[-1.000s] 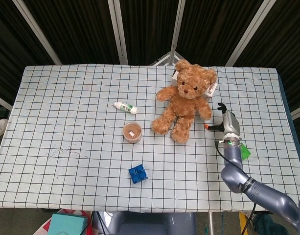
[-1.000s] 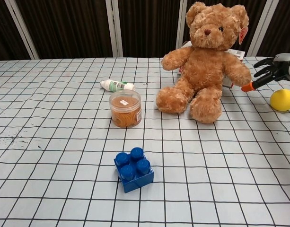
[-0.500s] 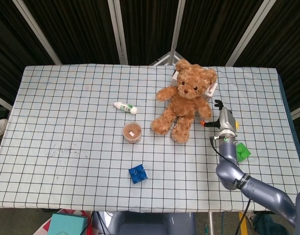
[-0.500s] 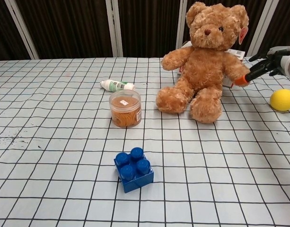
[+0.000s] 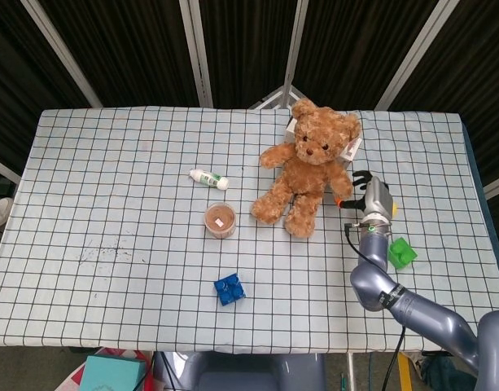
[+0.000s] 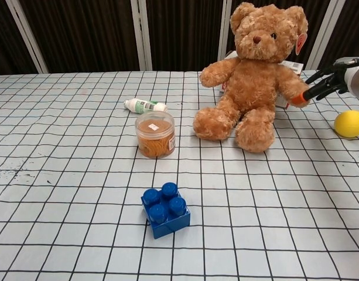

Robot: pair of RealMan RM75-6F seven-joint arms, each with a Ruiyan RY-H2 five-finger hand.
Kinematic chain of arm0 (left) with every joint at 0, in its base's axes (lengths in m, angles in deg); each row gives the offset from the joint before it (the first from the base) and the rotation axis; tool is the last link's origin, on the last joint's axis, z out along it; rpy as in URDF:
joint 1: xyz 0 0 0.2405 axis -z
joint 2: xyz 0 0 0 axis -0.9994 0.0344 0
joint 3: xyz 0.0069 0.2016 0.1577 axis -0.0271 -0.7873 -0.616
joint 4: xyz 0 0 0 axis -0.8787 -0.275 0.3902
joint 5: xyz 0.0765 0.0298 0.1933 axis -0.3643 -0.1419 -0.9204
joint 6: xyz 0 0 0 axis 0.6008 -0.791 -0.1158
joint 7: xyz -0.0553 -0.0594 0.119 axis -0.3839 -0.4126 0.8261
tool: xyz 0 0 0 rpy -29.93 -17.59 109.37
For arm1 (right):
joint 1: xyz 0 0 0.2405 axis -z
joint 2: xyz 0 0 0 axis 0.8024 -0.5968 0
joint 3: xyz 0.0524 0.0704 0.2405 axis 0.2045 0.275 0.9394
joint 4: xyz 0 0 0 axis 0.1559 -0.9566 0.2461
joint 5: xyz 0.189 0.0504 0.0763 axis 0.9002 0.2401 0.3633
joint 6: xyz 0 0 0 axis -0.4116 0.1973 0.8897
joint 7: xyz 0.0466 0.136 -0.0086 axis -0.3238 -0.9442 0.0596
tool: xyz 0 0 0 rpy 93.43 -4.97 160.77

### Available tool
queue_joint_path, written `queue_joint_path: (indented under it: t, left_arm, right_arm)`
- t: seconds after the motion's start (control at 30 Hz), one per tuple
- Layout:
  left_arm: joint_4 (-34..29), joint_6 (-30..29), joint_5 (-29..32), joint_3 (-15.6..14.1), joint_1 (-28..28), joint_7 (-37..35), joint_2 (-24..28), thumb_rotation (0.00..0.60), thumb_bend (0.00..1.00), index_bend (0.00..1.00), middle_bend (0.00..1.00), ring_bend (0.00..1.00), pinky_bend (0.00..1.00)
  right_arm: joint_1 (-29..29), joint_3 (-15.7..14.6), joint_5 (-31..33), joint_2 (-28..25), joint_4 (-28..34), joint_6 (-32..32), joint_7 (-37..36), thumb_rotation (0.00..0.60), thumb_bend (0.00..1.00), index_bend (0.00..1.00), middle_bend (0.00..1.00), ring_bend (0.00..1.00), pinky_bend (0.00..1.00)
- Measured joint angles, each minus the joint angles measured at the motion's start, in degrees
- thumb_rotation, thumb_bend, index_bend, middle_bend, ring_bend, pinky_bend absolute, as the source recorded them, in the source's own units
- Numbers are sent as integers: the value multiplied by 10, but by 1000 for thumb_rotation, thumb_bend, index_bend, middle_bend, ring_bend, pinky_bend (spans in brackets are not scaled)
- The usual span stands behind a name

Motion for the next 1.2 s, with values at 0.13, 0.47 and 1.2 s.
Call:
queue_joint_path:
  t: [0.13, 0.47, 1.2]
  left_arm:
    - [1, 1, 2, 0, 0, -1, 0, 600, 173, 205, 62, 10, 136]
    - [3, 3, 1, 1, 1, -8, 2, 600, 172, 205, 62, 10, 136]
    - [5, 9, 3, 2, 4, -11, 2, 600, 173, 205, 62, 10, 136]
  right_arm:
    - [-5, 5, 6, 3, 2, 9, 13, 600, 182, 303, 364, 299, 0]
    - [-17, 16, 27, 18, -7, 30, 48, 600, 182, 369, 401, 340, 0]
    - [-28, 47, 20, 58, -58, 59, 62, 600, 236, 600, 568, 521, 101]
